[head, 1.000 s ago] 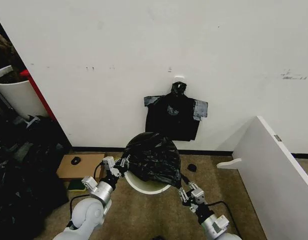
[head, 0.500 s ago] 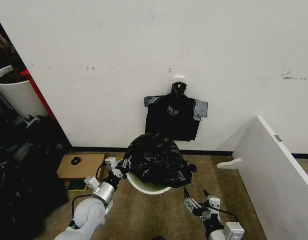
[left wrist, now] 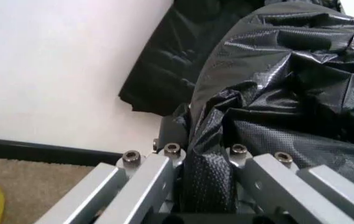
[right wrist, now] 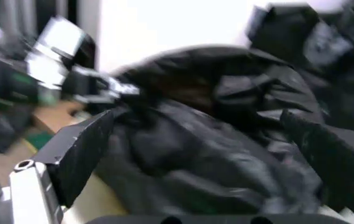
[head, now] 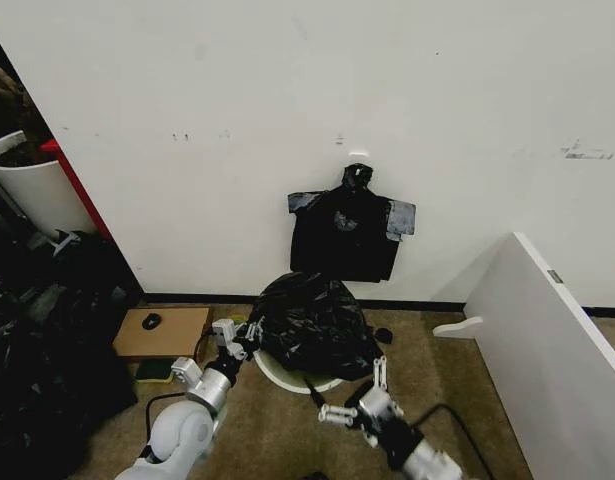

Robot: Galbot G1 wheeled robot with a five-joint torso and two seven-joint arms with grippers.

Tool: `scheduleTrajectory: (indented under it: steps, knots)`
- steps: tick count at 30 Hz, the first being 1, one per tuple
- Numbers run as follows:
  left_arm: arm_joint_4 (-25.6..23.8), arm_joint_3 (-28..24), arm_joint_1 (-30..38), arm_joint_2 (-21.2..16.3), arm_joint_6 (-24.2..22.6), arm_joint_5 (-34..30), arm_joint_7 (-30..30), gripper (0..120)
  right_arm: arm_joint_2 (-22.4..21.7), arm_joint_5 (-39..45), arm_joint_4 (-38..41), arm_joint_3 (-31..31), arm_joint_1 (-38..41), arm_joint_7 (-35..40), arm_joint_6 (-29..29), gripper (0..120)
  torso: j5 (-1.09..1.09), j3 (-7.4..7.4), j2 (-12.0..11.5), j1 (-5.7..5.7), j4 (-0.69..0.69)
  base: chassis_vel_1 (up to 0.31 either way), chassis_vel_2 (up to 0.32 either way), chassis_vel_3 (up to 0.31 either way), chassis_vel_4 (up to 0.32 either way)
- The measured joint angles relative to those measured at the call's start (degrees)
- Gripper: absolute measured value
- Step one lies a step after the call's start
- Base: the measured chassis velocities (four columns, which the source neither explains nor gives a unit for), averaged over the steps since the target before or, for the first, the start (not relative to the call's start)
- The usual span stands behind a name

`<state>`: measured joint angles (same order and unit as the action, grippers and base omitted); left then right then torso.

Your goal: Place the garbage bag over the trash bin.

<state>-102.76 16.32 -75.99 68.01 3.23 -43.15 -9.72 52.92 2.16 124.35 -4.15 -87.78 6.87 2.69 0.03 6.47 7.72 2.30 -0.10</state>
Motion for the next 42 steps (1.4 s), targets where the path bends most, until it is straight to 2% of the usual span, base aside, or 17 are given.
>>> scheduleTrajectory:
  steps: [2,4,6,9,11,13,15,23,34,36,42]
  knots:
    - [0.0,-0.2,0.2,-0.1,0.0,0.0,0.0,3,-1.0,1.4,0.2,0.1,1.6,1.4,-4.2,94,0.00,0.00,0.0,0.00,0.01,0.000,0.000,0.000,0.000]
    - [0.0,-0.3,0.4,-0.2,0.0,0.0,0.0,3,-2.2,3.3,0.6,0.4,2.7,2.5,-7.8,84,0.00,0.00,0.0,0.00,0.01,0.000,0.000,0.000,0.000]
    - [0.0,-0.3,0.4,-0.2,0.0,0.0,0.0,3,-2.6,4.1,1.0,0.5,2.9,2.9,-9.0,81,0.00,0.00,0.0,0.00,0.00,0.000,0.000,0.000,0.000]
    - [0.4,-0.4,0.7,-0.1,0.1,0.0,0.1,3,-3.6,5.3,1.7,0.7,3.0,3.3,-10.6,68,-0.01,0.00,0.0,0.00,0.01,0.000,0.000,0.000,0.000]
    - [0.7,-0.5,0.8,0.0,0.1,-0.1,0.1,3,-4.0,5.1,1.9,0.7,2.8,3.3,-10.6,61,0.00,0.00,0.0,0.00,0.00,0.000,0.000,0.000,0.000]
    - [0.7,-0.5,0.8,0.0,0.1,-0.1,0.1,3,-4.1,5.0,1.9,0.7,2.8,3.3,-10.6,59,0.00,0.00,0.0,0.00,0.00,0.000,0.000,0.000,0.000]
    - [1.0,-0.5,1.1,0.2,0.1,-0.2,0.1,3,-4.4,2.2,1.9,0.6,2.2,3.3,-9.7,47,0.00,0.00,0.0,0.00,0.00,0.000,0.000,0.000,0.000]
    - [1.2,-0.5,1.1,0.3,0.0,-0.4,0.3,3,-4.6,-7.3,-0.6,0.1,1.4,1.7,-5.1,18,0.00,0.00,0.0,0.00,0.00,0.000,0.000,0.000,0.000]
    - [1.0,-0.2,0.8,0.5,-0.4,-0.5,0.4,3,-6.4,-9.9,-1.9,-0.4,1.7,-0.8,-3.8,10,0.00,0.00,0.0,0.00,0.01,0.000,0.000,0.000,0.000]
    - [1.0,-0.2,0.8,0.8,-0.4,-0.5,0.6,3,-6.8,-10.8,-1.8,-1.0,1.5,-1.9,-1.6,0,0.00,0.00,0.0,0.00,0.01,0.000,0.000,0.000,0.000]
    - [0.9,-0.1,0.8,1.2,-0.5,-0.5,0.9,3,-7.5,-12.8,-2.1,-2.2,0.9,-3.9,2.1,0,0.00,0.00,0.0,0.00,0.00,0.000,0.000,0.000,0.000]
